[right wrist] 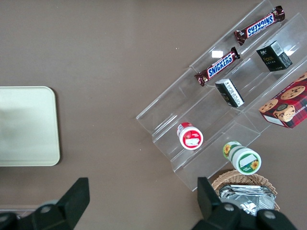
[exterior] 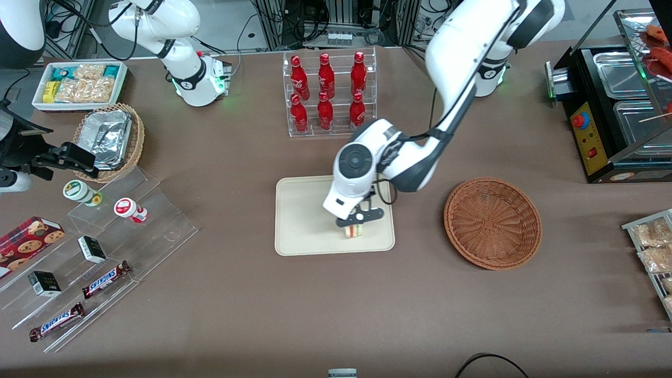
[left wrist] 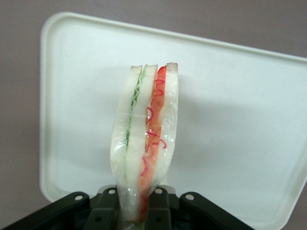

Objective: Place sandwich from basket to tray
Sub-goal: 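Lower the sandwich onto the white tray with the left gripper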

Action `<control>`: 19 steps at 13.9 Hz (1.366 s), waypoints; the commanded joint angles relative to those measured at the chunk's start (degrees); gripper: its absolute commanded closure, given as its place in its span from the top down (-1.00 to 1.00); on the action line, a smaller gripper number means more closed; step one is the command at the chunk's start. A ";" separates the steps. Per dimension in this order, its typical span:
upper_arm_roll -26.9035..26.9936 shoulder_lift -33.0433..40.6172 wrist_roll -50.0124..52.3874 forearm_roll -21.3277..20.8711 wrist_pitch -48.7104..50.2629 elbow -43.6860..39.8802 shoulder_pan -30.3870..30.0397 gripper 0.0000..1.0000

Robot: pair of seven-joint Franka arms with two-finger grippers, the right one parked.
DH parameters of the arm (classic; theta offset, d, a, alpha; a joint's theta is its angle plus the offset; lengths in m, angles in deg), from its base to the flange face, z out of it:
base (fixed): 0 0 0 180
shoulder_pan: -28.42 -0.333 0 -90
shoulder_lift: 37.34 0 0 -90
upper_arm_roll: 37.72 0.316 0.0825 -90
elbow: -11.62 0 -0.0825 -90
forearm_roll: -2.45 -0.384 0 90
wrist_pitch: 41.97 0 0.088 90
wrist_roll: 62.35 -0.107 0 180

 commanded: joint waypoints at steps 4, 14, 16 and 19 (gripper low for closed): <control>0.92 -6.31 7.55 -5.27 0.71 -8.11 4.83 -1.00; 0.92 -8.24 9.84 -5.27 -1.57 -8.12 5.36 -0.47; 0.92 -7.98 9.75 -5.44 -1.49 -8.12 5.36 1.00; 1.01 -6.93 9.57 -5.44 -0.88 -8.20 5.19 1.00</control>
